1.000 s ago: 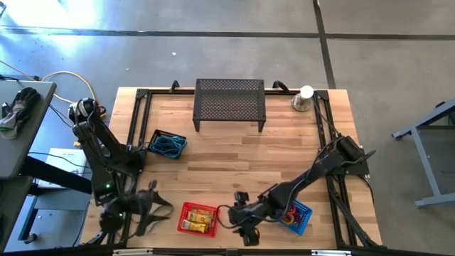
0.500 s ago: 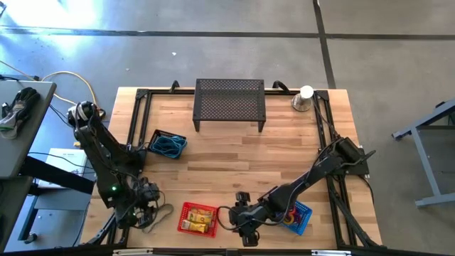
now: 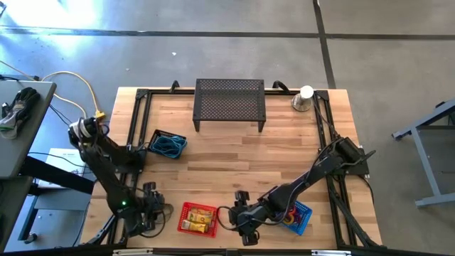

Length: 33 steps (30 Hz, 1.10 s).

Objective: Pick & Place Office Desk Supplies
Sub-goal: Put the blue rubber band into the black bin

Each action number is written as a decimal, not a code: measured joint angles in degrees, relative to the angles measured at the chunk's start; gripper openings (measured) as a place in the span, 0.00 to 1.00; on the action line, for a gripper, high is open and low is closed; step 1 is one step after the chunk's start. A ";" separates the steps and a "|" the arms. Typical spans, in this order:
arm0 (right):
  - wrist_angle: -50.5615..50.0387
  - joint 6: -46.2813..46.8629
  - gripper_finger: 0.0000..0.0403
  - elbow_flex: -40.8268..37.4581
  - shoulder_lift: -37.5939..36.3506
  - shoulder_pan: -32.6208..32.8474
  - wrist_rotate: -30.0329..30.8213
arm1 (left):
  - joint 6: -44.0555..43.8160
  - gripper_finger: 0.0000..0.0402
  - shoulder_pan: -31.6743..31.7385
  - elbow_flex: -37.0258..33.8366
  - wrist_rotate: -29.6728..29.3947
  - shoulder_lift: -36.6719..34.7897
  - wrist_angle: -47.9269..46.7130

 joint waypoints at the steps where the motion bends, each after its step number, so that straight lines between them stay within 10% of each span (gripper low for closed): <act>1: 0.04 -0.12 0.57 0.00 -0.02 0.00 0.00 | -0.32 0.50 0.00 0.00 0.11 0.76 -0.18; 8: 0.02 -0.31 0.57 0.00 -0.01 -0.02 2.86 | -5.01 0.43 -0.09 0.28 1.13 4.79 -0.53; 17: 0.02 -0.31 0.57 0.00 0.00 -0.04 4.00 | -5.07 0.02 0.16 0.20 1.42 4.50 -0.65; 27: 0.02 -1.37 0.57 0.00 0.00 -0.01 4.01 | 3.89 0.01 6.35 4.71 2.02 -1.59 -3.31; 33: 0.02 -1.44 0.57 0.00 0.00 0.44 3.96 | 13.77 0.00 13.91 15.07 -0.05 -5.48 -21.53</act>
